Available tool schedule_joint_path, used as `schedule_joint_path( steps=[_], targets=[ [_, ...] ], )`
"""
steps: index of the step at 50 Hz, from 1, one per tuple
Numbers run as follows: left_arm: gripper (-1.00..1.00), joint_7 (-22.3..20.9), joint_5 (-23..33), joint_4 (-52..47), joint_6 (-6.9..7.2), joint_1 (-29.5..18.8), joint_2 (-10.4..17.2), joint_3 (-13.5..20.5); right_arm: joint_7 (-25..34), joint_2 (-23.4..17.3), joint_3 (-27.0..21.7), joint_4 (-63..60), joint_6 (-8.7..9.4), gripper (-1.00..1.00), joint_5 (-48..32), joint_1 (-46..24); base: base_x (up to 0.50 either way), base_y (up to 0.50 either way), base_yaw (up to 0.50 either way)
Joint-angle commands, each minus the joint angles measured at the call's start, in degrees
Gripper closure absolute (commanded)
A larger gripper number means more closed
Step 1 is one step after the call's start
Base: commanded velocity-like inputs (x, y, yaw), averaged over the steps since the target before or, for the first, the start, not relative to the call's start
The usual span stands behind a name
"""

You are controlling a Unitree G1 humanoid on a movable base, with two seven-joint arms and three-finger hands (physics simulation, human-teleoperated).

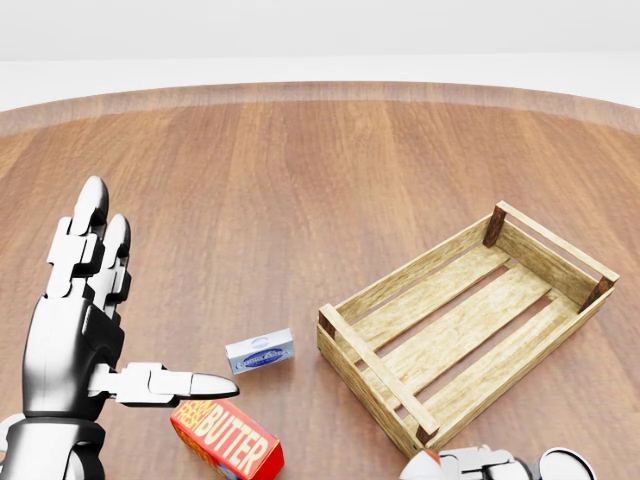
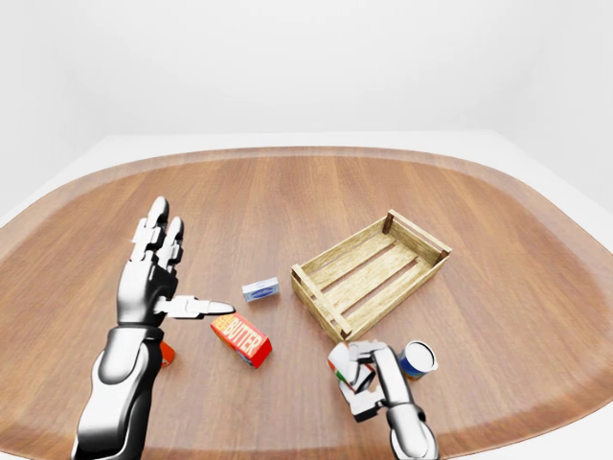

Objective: Pick up the tomato sauce, and put it in the wooden tray.

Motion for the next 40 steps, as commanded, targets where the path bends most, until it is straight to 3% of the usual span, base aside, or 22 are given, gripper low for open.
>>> schedule_joint_path(
  steps=[1,8,9,21,28,31,34,37,40],
  targets=[
    [-1.0,0.05,-0.12,0.24,0.0,-0.13,0.03,0.13,4.86,2.24,3.01,-21.77,1.71,1.0,-2.21,8.38,0.0,0.0,0.0],
    [-1.0,-0.05,-0.19,-0.28,0.0,-0.1,0.1,0.21,8.0,1.81,5.44,-36.14,9.72,1.0,-2.75,12.51,0.0,0.0,0.0],
    [-1.0,-0.06,-0.18,-0.25,0.0,-0.08,0.09,0.2,8.32,1.66,5.71,-37.65,10.0,1.0,-2.83,12.9,0.0,0.0,0.0],
    [-1.0,0.03,0.16,0.18,0.0,0.14,-0.01,-0.14,12.8,1.88,5.22,-51.06,10.0,1.0,-1.68,15.62,0.0,0.0,0.0],
    [-1.0,0.06,0.15,0.23,0.0,0.01,-0.01,-0.12,16.6,2.9,4.11,-58.27,10.0,1.0,-2.63,13.82,0.0,0.0,0.0],
    [-1.0,0.03,0.07,0.64,0.0,-0.29,0.04,0.01,22.41,6.79,0.18,-59.58,10.0,1.0,-4.58,10.09,0.0,0.0,0.0],
    [-1.0,-0.01,-0.01,0.31,0.0,-0.23,0.07,0.1,29.3,13.82,-5.55,-59.6,10.0,1.0,-9.15,4.93,0.0,0.0,0.0],
    [-1.0,0.0,0.07,0.51,0.0,-0.21,0.04,0.0,29.3,21.28,-13.97,-59.61,10.0,1.0,-18.27,-6.14,0.0,0.0,0.0],
    [-1.0,0.01,0.1,0.81,0.0,-0.29,0.05,0.02,29.3,22.28,-19.74,-59.61,10.0,1.0,-26.66,-16.85,0.0,0.0,0.0]
  ],
)
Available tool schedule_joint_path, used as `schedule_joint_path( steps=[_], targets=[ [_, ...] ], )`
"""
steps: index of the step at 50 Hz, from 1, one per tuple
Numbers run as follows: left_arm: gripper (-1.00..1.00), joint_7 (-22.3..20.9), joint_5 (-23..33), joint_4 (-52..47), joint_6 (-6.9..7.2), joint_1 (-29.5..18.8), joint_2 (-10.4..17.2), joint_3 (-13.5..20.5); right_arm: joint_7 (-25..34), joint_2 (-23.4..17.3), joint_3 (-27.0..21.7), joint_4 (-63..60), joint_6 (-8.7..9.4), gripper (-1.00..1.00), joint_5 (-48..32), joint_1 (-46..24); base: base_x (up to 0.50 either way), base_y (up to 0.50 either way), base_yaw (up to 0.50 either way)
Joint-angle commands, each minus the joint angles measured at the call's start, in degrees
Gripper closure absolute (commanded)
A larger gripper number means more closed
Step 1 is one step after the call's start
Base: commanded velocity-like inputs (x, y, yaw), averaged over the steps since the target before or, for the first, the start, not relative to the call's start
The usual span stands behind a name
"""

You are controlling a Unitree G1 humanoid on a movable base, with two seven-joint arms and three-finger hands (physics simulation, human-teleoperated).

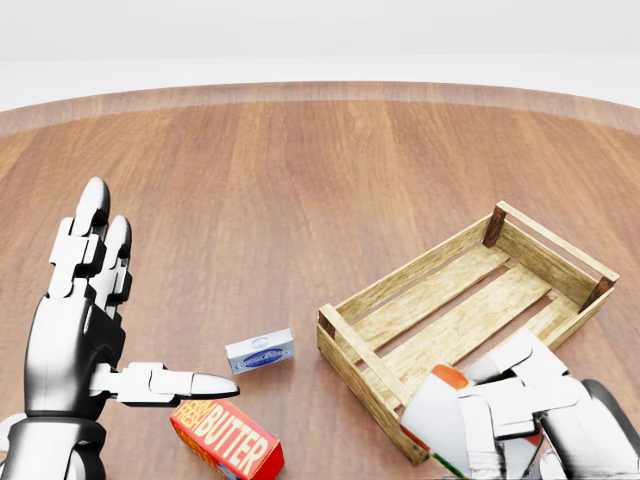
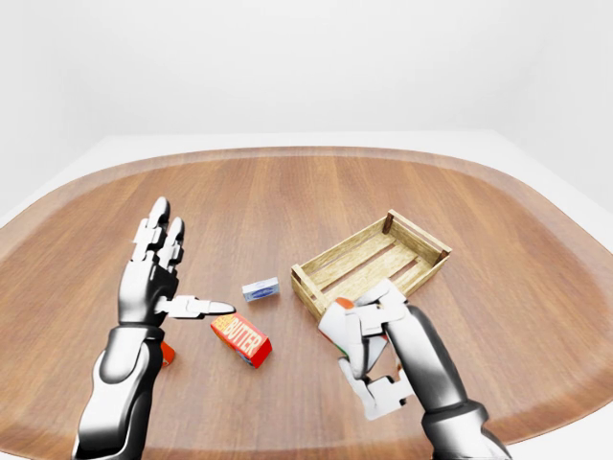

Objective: Pick up the tomato sauce, and put it in the wooden tray.

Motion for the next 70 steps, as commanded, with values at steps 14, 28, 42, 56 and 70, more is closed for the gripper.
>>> schedule_joint_path(
  steps=[14,28,42,56,70],
  targets=[
    [-1.0,0.0,-0.14,-0.01,0.0,0.01,0.01,0.18,0.13,-24.96,-4.69,11.11,0.0,1.0,-29.11,-46.17,0.0,0.0,0.0],
    [-1.0,0.06,-0.09,0.2,0.0,-0.17,0.06,0.19,0.13,-32.11,1.89,51.74,0.0,1.0,-28.76,-70.04,0.0,0.0,0.0],
    [-1.0,-0.07,-0.12,-0.41,0.0,-0.03,0.02,0.05,-8.49,-30.0,4.1,93.11,0.0,1.0,-19.08,-89.22,0.0,0.0,0.0],
    [-1.0,-0.08,0.09,-0.95,0.0,0.15,-0.12,-0.52,-5.46,-28.47,10.13,115.31,0.0,1.0,-25.1,-94.17,0.0,0.0,0.0],
    [-1.0,-0.2,-0.08,-1.1,0.0,0.32,-0.14,-0.43,-10.85,-26.93,12.81,123.26,0.0,1.0,-32.56,-87.79,0.0,0.0,0.0]
  ],
)
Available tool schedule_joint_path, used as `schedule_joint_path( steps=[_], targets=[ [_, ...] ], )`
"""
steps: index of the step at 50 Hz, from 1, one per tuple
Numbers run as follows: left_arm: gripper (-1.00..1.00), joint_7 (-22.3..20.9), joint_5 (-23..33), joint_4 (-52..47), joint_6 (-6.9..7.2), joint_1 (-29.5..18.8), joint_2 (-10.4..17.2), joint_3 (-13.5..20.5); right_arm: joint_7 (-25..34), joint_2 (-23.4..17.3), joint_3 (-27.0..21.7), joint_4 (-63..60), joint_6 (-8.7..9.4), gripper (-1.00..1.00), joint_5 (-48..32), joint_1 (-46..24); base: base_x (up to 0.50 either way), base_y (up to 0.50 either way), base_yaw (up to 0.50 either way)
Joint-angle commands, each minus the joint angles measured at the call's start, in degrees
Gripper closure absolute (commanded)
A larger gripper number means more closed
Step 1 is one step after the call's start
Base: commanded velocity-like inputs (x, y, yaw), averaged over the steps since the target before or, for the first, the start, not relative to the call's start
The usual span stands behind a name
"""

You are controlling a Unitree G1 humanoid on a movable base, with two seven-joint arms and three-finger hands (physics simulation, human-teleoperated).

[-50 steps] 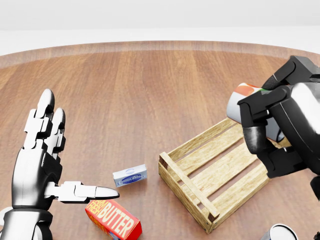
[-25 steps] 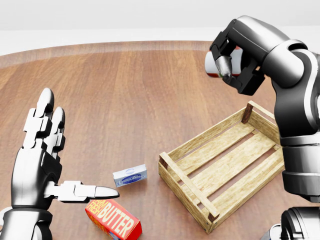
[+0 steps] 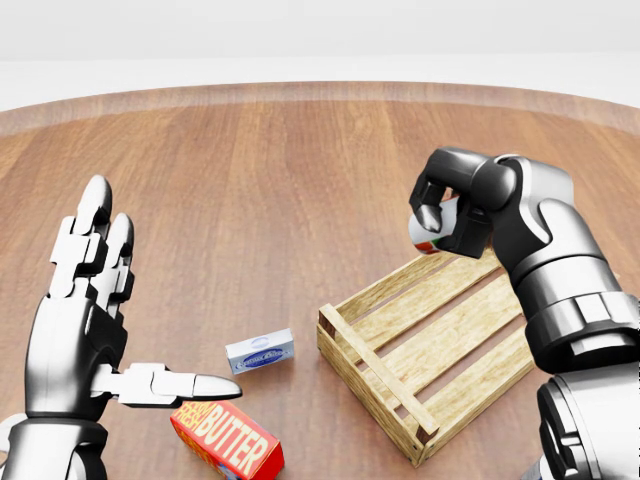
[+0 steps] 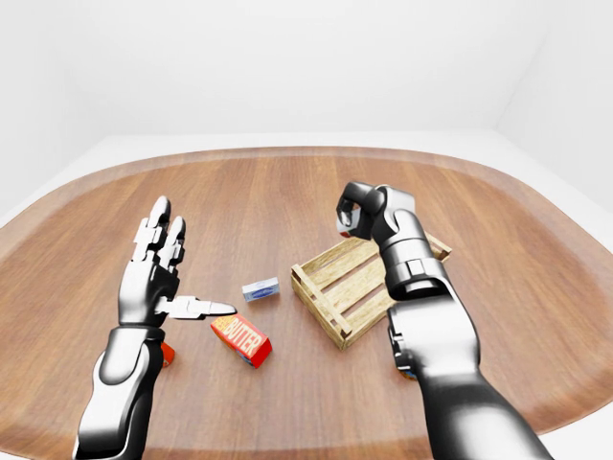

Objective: Pick up the tomato sauce, and put it in the wooden tray.

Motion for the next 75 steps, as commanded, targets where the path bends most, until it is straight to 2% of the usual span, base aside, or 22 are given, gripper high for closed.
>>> schedule_joint_path(
  steps=[1,8,16,24,44,75],
  targets=[
    [-1.0,-0.09,-0.14,-0.24,0.0,0.12,0.0,0.09,-3.45,0.81,1.93,8.46,0.0,1.0,-5.94,2.29,0.0,0.0,0.0],
    [-1.0,-0.09,-0.02,0.5,0.0,0.05,-0.02,-0.11,-5.14,0.73,2.04,10.05,0.0,1.0,-9.58,4.28,0.0,0.0,0.0],
    [-1.0,-0.05,0.01,0.34,0.0,0.12,-0.05,-0.1,-3.54,1.17,2.94,9.15,0.0,1.0,-12.98,6.76,0.0,0.0,0.0],
    [-1.0,0.0,0.04,0.25,0.0,0.16,-0.06,-0.15,-6.25,1.44,2.14,11.37,0.0,1.0,-13.17,7.86,0.0,0.0,0.0],
    [-1.0,-0.01,0.11,0.46,0.0,0.05,-0.06,-0.21,-7.33,1.06,2.78,12.73,0.0,1.0,-14.67,9.92,0.0,0.0,0.0],
    [-1.0,-0.15,-0.04,-0.24,0.0,0.24,-0.04,-0.08,-9.63,0.84,2.6,14.25,0.0,1.0,-16.09,9.01,0.0,0.0,0.0]
  ],
)
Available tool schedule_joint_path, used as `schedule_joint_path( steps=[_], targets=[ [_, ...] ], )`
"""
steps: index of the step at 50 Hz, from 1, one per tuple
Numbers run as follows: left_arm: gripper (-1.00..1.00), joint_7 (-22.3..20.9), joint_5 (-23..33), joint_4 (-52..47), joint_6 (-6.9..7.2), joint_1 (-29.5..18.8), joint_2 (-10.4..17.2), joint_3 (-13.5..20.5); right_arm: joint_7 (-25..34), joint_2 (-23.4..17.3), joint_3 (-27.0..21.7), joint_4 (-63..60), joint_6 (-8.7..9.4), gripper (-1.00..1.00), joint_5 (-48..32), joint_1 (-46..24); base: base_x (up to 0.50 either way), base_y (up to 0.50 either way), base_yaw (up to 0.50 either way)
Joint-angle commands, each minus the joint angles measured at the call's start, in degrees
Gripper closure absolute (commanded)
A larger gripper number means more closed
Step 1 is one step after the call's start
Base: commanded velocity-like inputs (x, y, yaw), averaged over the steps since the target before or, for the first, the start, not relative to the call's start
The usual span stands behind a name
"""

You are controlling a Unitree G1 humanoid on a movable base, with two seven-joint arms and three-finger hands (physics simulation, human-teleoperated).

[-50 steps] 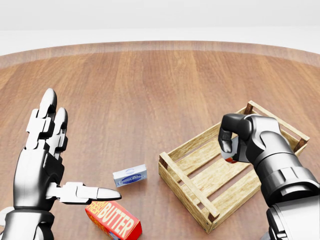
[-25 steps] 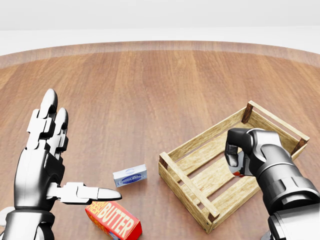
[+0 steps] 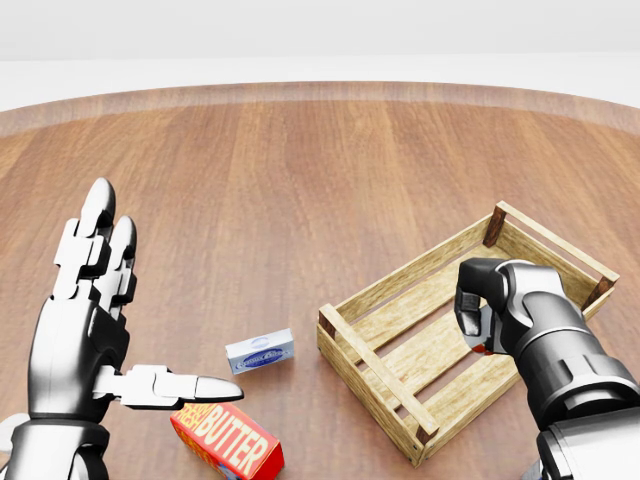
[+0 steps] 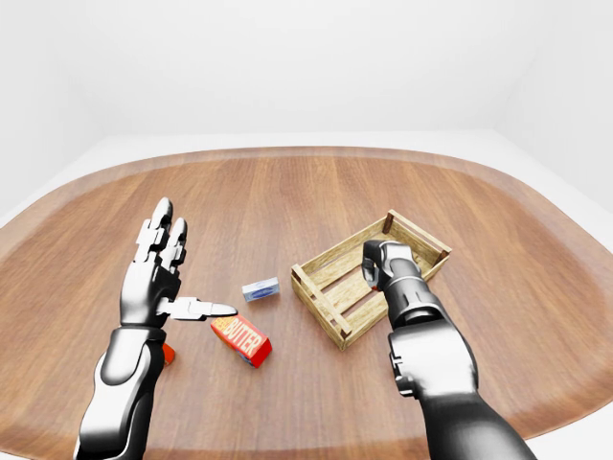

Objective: Pick up the tomato sauce, and put it in the wooden tray.

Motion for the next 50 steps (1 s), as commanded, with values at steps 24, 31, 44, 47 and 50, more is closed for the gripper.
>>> schedule_joint_path(
  steps=[24,31,44,47,50],
  targets=[
    [-1.0,0.01,-0.41,-0.28,0.0,-0.42,0.1,0.48,-1.88,0.61,0.32,0.96,0.0,1.0,-0.59,-0.21,0.0,0.0,0.0],
    [-1.0,-0.01,-0.38,-0.56,0.0,-0.23,0.11,0.4,-2.26,0.74,0.24,1.07,0.0,1.0,-0.56,0.19,0.0,0.0,0.0],
    [-1.0,-0.01,-0.31,-0.57,0.0,-0.17,0.08,0.34,-3.61,0.74,0.22,1.57,0.0,1.0,-0.44,1.59,0.0,0.0,0.0],
    [-1.0,-0.04,-0.35,-0.53,0.0,-0.28,0.12,0.44,-4.04,0.75,0.13,1.79,0.0,1.0,-0.25,1.83,0.0,0.0,0.0],
    [-1.0,-0.01,-0.31,-0.48,0.0,-0.32,0.11,0.41,-4.17,0.74,0.12,1.88,0.0,1.0,-0.17,1.82,0.0,0.0,0.0]
  ],
)
